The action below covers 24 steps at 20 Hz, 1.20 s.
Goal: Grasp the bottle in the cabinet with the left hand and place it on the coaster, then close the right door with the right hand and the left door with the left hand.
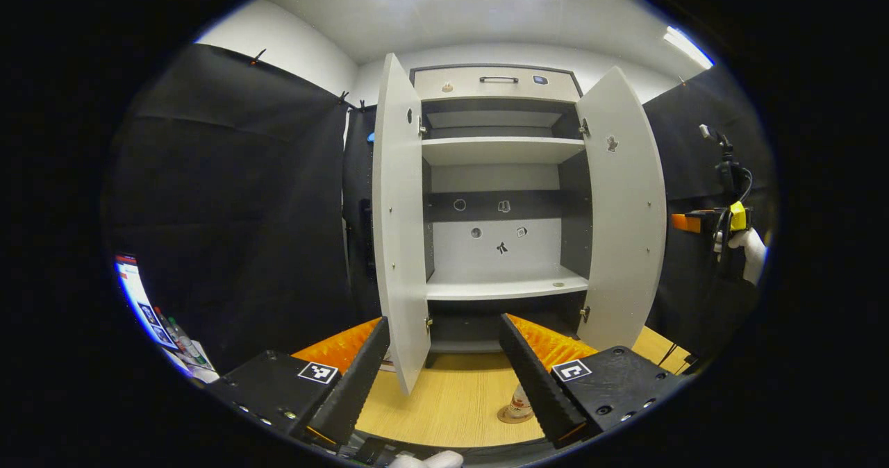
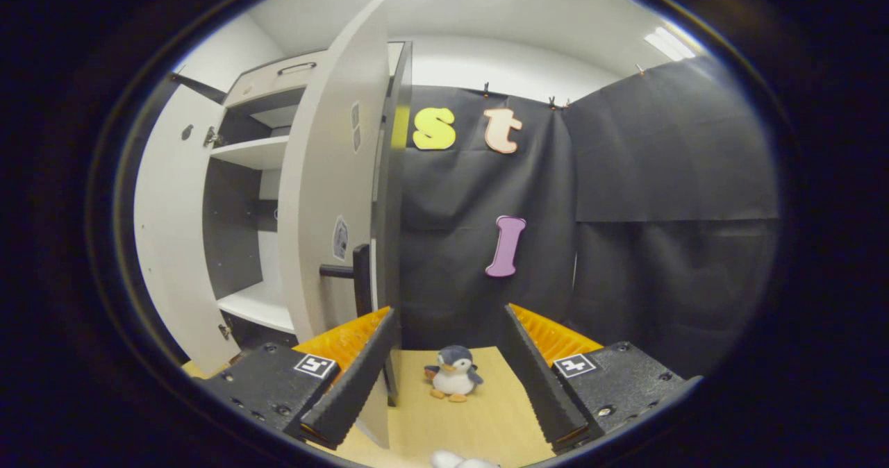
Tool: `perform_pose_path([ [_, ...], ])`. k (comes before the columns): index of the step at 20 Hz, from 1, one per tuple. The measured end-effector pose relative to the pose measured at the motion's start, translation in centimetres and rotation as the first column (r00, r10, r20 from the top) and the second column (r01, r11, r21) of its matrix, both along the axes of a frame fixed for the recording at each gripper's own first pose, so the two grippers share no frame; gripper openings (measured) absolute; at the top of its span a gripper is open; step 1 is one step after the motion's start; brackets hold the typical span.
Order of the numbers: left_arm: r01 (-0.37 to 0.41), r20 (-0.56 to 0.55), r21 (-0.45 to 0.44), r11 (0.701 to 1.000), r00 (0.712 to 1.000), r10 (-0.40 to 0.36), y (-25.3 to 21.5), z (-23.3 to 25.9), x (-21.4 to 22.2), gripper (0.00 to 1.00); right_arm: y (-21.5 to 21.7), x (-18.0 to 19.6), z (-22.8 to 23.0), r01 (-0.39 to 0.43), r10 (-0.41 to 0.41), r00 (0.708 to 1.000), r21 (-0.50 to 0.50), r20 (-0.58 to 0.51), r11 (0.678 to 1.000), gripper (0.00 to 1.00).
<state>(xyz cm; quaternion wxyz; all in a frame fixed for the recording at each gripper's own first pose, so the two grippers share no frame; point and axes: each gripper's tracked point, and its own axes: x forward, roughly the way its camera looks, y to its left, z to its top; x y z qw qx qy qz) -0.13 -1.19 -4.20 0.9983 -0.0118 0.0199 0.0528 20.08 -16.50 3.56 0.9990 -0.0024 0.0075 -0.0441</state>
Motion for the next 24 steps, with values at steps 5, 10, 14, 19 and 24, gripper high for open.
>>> perform_pose_path([
  [5,-0.022,-0.002,-0.007,1.0,1.0,0.022,-0.4,0.0,0.8,0.96,1.2,0.7,-0.1,-0.065,0.065,0.998,-0.007,-0.01,0.998,0.94],
  [10,-0.034,-0.006,-0.005,0.999,0.999,0.034,-0.7,-0.1,1.3,0.96,6.2,0.5,-0.1,-0.189,0.189,0.981,-0.005,-0.034,0.982,0.89],
  [14,-0.058,-0.012,0.002,0.998,0.998,0.058,-0.1,-0.1,1.1,0.96,11.9,1.3,0.1,-0.255,0.255,0.967,-0.057,-0.011,0.965,0.89],
  [19,-0.111,-0.029,0.005,0.994,0.993,0.111,1.3,-0.4,0.0,0.96,17.2,3.3,-1.0,-0.331,0.33,0.944,-0.034,-0.025,0.943,0.96],
  [24,-0.129,-0.035,0.011,0.992,0.991,0.129,2.6,-0.3,-0.8,0.96,16.7,2.6,-0.5,-0.309,0.309,0.951,0.01,-0.018,0.951,0.99],
])
